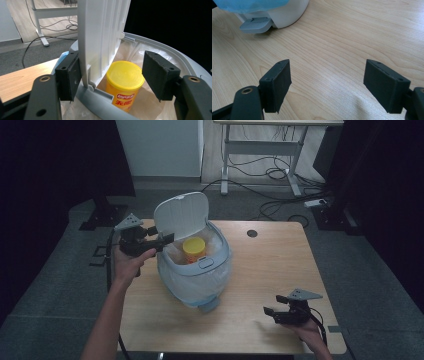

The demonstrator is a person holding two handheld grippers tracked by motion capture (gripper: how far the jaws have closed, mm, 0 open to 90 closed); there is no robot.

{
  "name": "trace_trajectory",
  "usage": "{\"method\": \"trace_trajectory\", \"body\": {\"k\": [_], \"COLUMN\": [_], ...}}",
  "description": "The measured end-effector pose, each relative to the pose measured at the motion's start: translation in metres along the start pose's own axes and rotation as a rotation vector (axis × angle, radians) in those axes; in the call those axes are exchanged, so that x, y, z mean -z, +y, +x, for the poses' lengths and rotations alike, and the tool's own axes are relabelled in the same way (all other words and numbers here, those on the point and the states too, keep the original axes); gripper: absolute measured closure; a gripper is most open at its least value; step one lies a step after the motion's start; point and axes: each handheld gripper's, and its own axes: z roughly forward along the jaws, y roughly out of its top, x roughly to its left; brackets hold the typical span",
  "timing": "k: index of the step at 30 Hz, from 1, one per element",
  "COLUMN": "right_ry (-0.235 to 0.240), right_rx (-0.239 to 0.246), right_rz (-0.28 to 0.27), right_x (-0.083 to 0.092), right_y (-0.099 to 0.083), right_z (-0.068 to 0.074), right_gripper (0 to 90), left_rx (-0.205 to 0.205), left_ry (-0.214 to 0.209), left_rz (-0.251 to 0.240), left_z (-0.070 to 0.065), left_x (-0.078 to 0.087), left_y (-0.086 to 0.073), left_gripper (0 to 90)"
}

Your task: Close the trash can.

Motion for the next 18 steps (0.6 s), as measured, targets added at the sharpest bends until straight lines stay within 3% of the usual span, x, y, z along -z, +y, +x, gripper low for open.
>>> {"method": "trace_trajectory", "body": {"k": [12,18], "right_ry": [-0.003,0.000], "right_rx": [-0.003,-0.004], "right_rz": [0.003,0.009], "right_x": [0.000,-0.001], "right_y": [-0.001,-0.001], "right_z": [-0.001,-0.001], "right_gripper": [21.5,21.5], "left_rx": [-0.010,-0.004], "left_ry": [-0.013,-0.023], "left_rz": [-0.020,-0.026], "left_z": [0.000,-0.003], "left_x": [-0.004,-0.003], "left_y": [0.011,0.009], "left_gripper": [32.2,29.0]}}
